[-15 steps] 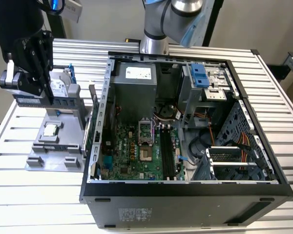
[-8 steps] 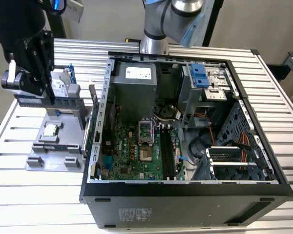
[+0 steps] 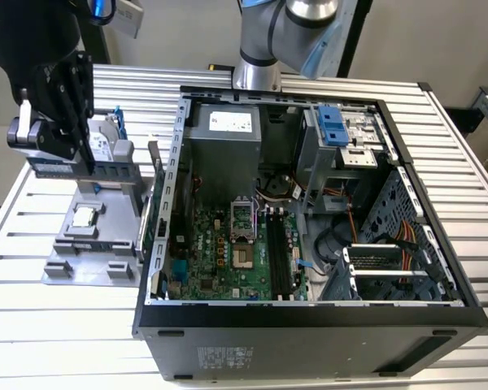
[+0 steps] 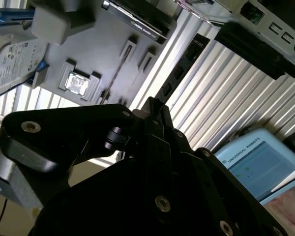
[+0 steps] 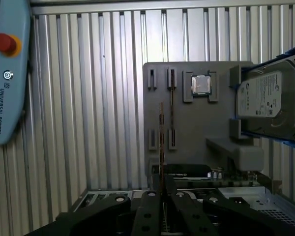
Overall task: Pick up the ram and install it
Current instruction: 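Pick up the ram and move it above insertion slot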
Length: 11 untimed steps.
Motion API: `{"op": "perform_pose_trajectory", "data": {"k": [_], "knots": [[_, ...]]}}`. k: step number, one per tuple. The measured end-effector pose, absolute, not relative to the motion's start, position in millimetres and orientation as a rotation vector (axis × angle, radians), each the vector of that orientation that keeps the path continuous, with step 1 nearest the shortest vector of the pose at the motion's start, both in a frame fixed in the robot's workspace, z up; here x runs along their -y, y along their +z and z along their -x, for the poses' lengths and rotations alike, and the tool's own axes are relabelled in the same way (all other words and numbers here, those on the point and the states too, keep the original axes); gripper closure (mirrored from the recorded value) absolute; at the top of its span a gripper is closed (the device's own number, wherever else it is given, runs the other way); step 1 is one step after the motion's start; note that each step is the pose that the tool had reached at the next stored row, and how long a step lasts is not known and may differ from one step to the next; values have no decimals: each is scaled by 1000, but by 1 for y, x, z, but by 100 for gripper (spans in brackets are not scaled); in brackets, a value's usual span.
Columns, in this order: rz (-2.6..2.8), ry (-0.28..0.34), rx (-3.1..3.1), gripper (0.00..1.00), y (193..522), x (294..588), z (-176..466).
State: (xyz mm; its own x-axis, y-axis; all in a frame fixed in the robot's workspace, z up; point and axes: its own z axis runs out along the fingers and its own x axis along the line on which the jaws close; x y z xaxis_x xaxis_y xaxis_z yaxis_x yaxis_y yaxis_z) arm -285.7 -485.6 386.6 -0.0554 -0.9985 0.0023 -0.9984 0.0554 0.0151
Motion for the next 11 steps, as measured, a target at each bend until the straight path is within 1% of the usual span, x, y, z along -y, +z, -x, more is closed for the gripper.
{"op": "perform_pose_trajectory", "data": {"k": [11], "knots": [[-2151,-15,2273,100,387,485,276]]}}
